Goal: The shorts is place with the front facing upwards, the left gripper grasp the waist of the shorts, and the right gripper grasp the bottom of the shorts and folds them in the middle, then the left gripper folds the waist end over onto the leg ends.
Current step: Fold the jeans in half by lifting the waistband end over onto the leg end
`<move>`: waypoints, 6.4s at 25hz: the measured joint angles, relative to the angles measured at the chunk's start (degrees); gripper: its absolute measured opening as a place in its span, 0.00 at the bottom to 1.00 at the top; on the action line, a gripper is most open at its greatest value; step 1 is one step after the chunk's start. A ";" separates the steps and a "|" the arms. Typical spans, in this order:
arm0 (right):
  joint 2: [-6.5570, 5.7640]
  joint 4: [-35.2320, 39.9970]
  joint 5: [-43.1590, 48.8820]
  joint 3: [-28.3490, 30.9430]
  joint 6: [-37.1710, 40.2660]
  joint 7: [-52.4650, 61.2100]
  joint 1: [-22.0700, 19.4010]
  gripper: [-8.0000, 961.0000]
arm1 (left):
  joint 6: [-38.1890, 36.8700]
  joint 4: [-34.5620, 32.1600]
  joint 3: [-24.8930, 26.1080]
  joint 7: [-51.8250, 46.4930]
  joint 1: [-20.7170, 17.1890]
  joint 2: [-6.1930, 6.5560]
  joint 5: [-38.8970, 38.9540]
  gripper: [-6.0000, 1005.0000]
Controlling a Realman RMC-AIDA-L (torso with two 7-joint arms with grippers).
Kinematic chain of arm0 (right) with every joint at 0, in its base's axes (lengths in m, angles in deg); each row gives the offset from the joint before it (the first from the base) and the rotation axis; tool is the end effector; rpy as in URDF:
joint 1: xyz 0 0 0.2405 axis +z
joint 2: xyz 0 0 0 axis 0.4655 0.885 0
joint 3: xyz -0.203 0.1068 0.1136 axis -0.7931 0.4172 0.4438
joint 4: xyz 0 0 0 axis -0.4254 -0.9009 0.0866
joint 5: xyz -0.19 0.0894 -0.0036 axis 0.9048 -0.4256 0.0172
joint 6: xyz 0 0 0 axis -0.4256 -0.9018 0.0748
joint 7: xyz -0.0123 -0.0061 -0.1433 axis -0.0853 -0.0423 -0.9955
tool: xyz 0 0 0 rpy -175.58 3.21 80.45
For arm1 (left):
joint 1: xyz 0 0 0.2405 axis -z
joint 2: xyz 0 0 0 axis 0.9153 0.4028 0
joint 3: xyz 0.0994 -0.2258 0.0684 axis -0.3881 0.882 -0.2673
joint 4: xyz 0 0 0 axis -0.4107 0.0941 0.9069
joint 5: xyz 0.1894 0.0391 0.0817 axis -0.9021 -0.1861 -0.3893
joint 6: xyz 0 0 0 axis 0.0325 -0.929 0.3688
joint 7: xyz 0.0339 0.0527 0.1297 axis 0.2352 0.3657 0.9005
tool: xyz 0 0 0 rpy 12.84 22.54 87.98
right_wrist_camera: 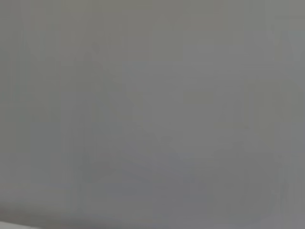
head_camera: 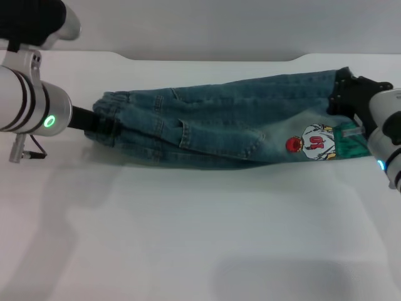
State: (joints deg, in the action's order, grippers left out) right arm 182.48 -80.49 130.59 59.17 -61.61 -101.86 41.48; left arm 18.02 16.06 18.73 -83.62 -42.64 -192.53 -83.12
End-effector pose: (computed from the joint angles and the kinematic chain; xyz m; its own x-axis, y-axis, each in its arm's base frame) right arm 0.2576 0.3580 -0.0429 0.7871 -0.1661 -0.5941 -0.6167 -0.1907 -0.7637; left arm -0.1859 0.3641 0.0139 0.6214 0.7524 0.2184 0.6537 -0.3442 -0.6740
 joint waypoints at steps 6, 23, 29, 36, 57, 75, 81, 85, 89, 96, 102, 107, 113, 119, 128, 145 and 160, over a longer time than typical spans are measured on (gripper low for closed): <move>0.10 4.28 -0.04 -2.20 -0.93 4.25 4.46 0.01 | 0.47 2.21 -0.12 -0.03 -0.51 -0.01 0.00 0.35; 0.23 15.28 -0.08 -8.48 -0.53 14.88 12.95 0.01 | 0.47 15.18 -0.63 -0.63 -2.00 0.02 -0.52 0.19; 0.55 20.24 -0.07 -14.19 2.01 22.10 16.58 0.01 | 0.39 16.56 -1.31 -0.56 -1.81 -0.03 -0.46 0.17; 0.55 20.84 -0.12 -16.70 2.37 24.65 18.07 0.01 | 0.23 17.93 -2.02 -0.36 -2.12 -0.04 0.04 0.14; 0.92 20.83 0.23 -35.46 1.90 41.36 26.01 0.01 | -4.48 22.12 -6.48 -0.10 -2.59 -0.09 0.53 0.11; 0.61 28.81 0.32 -22.67 9.48 40.75 19.32 0.01 | -7.02 23.10 -7.21 0.79 -4.43 -0.03 0.52 0.11; 0.80 27.24 0.35 -25.97 8.73 40.75 19.84 0.01 | -7.23 24.27 -7.59 0.80 -3.83 -0.02 0.53 0.11; 0.93 25.93 0.18 -28.46 7.11 41.14 21.19 0.01 | -7.23 25.37 -7.71 0.80 -3.53 0.00 0.58 0.11; 0.98 24.12 0.12 -29.78 4.97 41.37 22.32 0.01 | -7.23 25.55 -7.75 0.81 -3.26 0.00 0.62 0.11; 0.97 24.12 0.28 -32.71 3.08 46.62 25.76 0.01 | -8.18 25.59 -8.18 1.48 -2.57 -0.03 2.03 0.11; 0.97 23.16 0.38 -37.16 2.59 49.36 28.07 0.01 | -8.31 25.52 -9.33 1.72 -1.80 -0.03 2.15 0.11; 0.97 20.90 0.49 -40.62 2.82 49.35 28.64 0.01 | -8.60 25.51 -9.79 1.96 -1.81 -0.08 2.14 0.11; 1.00 20.00 1.81 -41.60 2.72 49.00 28.84 0.01 | -8.88 25.49 -9.84 2.03 -1.81 -0.09 2.16 0.11; 1.05 27.01 1.59 -33.56 4.89 48.81 26.18 0.01 | -9.02 25.34 -10.11 2.03 -2.61 -0.09 2.19 0.11; 0.26 35.81 1.66 -22.14 9.27 47.25 23.44 0.01 | -10.45 25.15 -12.28 2.19 -4.99 0.00 2.20 0.16; -6.78 23.81 2.13 -7.70 30.53 37.88 4.85 0.01 | -38.91 9.98 -30.88 8.77 -16.38 -0.07 4.45 0.24; -4.26 15.76 10.80 2.20 27.78 29.83 -2.12 0.01 | -51.02 7.87 -31.62 9.46 -19.29 0.04 3.25 0.62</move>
State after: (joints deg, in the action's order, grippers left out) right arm 178.22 -64.73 141.38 61.37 -33.83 -72.03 39.36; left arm -33.00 23.92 -12.90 -74.15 -61.93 -192.49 -79.87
